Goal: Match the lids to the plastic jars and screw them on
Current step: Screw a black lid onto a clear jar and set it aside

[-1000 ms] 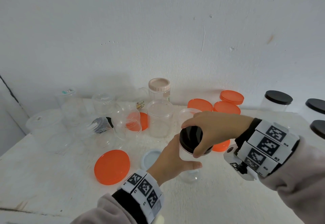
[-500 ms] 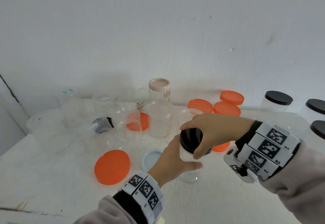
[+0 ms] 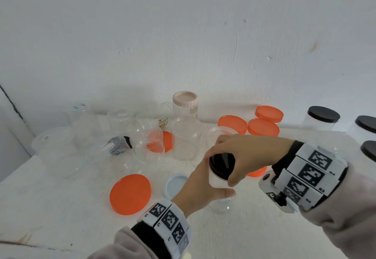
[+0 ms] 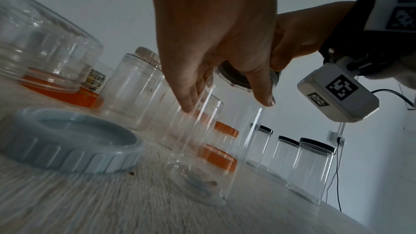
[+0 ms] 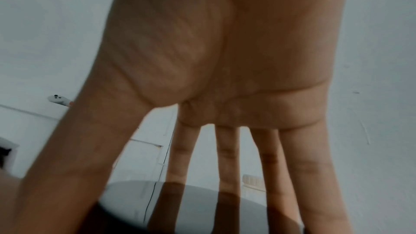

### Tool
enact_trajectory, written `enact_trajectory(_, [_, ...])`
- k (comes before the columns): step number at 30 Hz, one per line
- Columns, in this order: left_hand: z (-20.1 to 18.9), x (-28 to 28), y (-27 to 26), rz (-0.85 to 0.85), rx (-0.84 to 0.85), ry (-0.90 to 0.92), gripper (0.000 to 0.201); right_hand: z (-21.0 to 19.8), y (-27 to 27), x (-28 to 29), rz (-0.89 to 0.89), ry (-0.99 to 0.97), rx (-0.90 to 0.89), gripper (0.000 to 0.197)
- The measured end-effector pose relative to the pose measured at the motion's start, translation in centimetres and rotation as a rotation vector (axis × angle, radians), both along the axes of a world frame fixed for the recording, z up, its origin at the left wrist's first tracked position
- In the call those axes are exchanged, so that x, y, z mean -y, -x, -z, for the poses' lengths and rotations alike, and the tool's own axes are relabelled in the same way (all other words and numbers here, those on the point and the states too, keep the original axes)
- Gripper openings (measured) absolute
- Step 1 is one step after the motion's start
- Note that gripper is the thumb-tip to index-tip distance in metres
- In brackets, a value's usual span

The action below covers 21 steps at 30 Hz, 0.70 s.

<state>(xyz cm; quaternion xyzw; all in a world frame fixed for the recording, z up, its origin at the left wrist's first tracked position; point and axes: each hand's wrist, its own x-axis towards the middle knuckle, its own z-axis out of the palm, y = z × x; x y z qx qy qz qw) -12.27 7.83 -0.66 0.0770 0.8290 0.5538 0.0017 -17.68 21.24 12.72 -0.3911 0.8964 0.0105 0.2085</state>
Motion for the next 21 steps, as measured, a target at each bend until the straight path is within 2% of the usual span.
enact_trajectory(3, [0.1, 0.0, 0.0, 0.001, 0.009, -0.005, 0.081, 0.2, 0.2, 0.0, -0.006, 0.037, -0.076, 0.07])
enact_trajectory(7, [0.2, 0.1, 0.0, -0.005, 0.027, -0.013, 0.078, 1.2, 0.2, 0.2, 0.086, 0.061, -0.178, 0.069])
enact_trajectory(10, [0.2, 0.1, 0.0, -0.007, 0.028, -0.005, 0.079, 1.1, 0.5, 0.0, 0.139, 0.014, -0.066, 0.076])
enact_trajectory(13, [0.0, 0.0, 0.0, -0.004, 0.015, 0.001, 0.079, 0.1, 0.6, -0.2, 0.083, -0.039, 0.077, 0.083])
enact_trajectory(17, [0.1, -0.1, 0.0, -0.01, 0.003, 0.017, 0.081, 0.1, 0.9, -0.3, 0.041, 0.019, 0.029, 0.075])
enact_trajectory(21, [0.4, 0.0, 0.0, -0.016, 0.032, -0.002, 0.083, 0.9, 0.9, -0.2, 0.104, 0.035, -0.088, 0.073])
